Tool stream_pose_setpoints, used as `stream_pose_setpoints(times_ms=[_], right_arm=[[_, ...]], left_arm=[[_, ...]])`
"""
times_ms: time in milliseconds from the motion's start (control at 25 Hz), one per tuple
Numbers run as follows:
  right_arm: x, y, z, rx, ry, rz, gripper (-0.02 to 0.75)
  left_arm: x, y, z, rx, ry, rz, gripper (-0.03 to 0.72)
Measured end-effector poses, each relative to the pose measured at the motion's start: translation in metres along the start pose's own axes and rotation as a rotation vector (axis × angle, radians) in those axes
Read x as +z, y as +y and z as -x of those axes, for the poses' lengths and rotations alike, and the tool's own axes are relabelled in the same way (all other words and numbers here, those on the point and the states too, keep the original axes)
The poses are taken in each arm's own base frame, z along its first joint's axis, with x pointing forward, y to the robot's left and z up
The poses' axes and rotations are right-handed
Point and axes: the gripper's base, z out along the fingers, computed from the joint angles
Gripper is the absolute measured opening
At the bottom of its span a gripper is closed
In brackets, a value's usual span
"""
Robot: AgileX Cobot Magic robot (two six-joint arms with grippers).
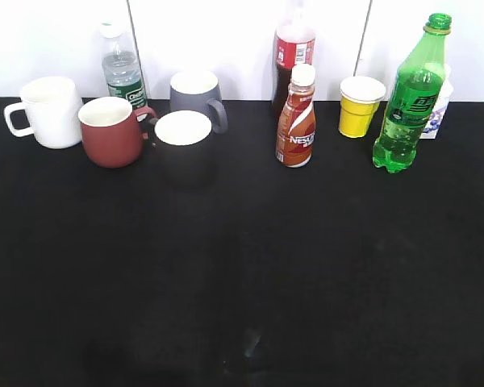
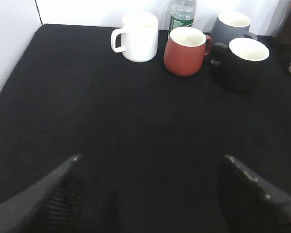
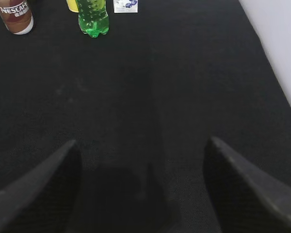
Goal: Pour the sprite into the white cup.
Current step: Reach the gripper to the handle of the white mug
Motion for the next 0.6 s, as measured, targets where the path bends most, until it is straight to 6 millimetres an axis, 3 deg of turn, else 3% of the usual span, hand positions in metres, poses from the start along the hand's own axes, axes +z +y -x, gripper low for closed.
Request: stream_pose_setpoints(times_ms=[160,360,480,520,600], right_arm=[[0.0,0.0,0.0,0.0,0.0,0.0,0.586],[0.0,0.0,0.0,0.0,0.0,0.0,0.586],[0.0,0.0,0.0,0.0,0.0,0.0,0.586],[0.0,0.0,0.0,0.0,0.0,0.0,0.586],[0.0,0.0,0.0,0.0,0.0,0.0,0.586]], left_arm=[[0.0,0.0,0.0,0.0,0.0,0.0,0.644],[-0.002,-0.001,0.004,-0.003,-0.023,-0.008,0.536],[0.016,-0.004,0.044,0.004,-0.203,-0.016,0.533],[0.03,-0.004,0.062,0.026,-0.264,-0.005,0.533],[0.076,-0.006,0.093,0.101,-0.307,0.017,0.533]])
